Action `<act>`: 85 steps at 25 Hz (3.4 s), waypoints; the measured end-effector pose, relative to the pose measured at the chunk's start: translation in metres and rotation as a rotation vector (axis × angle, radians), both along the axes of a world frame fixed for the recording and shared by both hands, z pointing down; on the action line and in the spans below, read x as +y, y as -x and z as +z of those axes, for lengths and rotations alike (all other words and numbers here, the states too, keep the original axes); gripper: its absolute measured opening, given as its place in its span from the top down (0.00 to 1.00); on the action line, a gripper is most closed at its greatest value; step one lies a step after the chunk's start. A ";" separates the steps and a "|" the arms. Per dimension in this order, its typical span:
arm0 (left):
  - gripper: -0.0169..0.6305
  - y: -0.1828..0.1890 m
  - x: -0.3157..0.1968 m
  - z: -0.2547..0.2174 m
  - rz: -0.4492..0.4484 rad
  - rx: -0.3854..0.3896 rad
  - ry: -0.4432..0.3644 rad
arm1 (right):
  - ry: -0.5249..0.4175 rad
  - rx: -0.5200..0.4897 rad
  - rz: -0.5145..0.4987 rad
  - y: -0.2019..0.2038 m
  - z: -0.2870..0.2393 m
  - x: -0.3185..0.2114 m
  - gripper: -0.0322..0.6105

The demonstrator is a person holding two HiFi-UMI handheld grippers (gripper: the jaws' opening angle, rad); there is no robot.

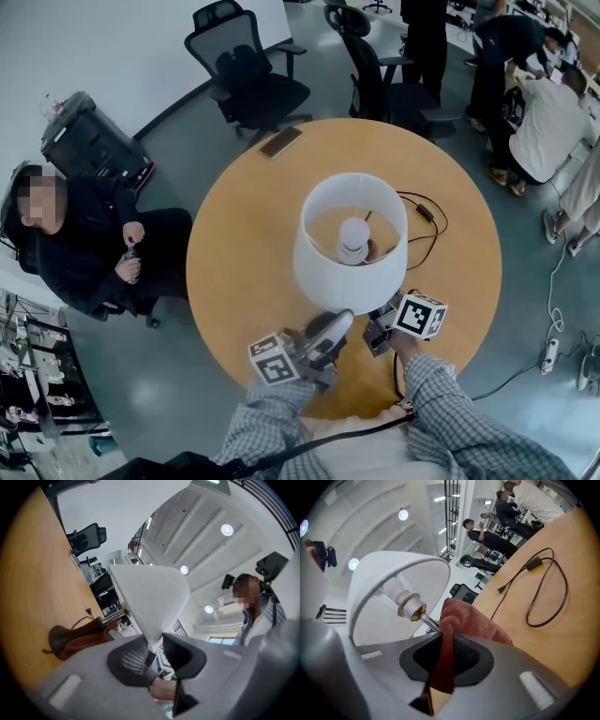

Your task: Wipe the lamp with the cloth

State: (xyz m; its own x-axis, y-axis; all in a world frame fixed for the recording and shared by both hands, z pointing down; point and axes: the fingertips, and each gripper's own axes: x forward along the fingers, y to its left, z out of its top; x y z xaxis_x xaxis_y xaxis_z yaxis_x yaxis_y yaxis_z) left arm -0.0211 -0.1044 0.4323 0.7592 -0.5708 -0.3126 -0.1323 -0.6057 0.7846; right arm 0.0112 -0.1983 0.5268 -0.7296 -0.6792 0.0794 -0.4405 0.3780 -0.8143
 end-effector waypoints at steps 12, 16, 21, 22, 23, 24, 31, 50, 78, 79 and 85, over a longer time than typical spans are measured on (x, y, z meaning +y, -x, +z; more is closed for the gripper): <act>0.82 0.000 -0.001 0.001 0.001 -0.008 0.003 | 0.143 0.358 -0.062 -0.015 0.064 0.010 0.85; 0.82 0.001 -0.001 0.002 0.002 -0.005 -0.003 | 0.080 0.317 0.001 -0.056 0.028 0.024 0.85; 0.82 0.001 -0.002 0.001 0.006 -0.002 -0.012 | -0.004 0.439 0.063 -0.118 -0.019 0.047 0.85; 0.82 0.001 -0.002 0.001 0.006 -0.004 -0.014 | -0.018 0.501 0.061 -0.127 -0.022 0.052 0.85; 0.82 0.001 -0.002 0.001 0.006 -0.006 -0.016 | -0.028 0.573 0.053 -0.134 -0.022 0.057 0.85; 0.82 0.000 -0.001 0.001 0.006 -0.008 -0.018 | -0.030 0.646 0.038 -0.139 -0.017 0.063 0.85; 0.82 -0.001 -0.002 0.001 -0.007 -0.017 -0.012 | 0.108 0.883 -0.197 -0.089 0.083 0.096 0.85; 0.64 0.024 0.004 0.021 -0.080 -0.244 0.011 | 0.091 0.835 -0.384 -0.024 0.109 0.105 0.47; 0.97 0.017 0.054 0.132 -0.038 -0.798 0.064 | -0.011 0.702 -0.200 -0.033 0.061 0.131 0.94; 0.97 0.017 0.054 0.132 -0.039 -0.798 0.065 | -0.005 0.703 -0.206 -0.030 0.062 0.133 0.94; 0.97 0.013 0.056 0.136 -0.033 -0.830 0.068 | 0.011 0.699 -0.221 -0.024 0.065 0.133 0.94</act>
State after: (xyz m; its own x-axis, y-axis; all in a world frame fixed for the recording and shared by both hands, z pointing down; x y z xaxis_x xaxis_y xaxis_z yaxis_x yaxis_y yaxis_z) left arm -0.0344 -0.0483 0.5681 0.7105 -0.5942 0.3769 -0.7005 -0.5464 0.4591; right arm 0.0351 -0.0652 0.5921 -0.6259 -0.5187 0.5824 -0.7731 0.5114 -0.3753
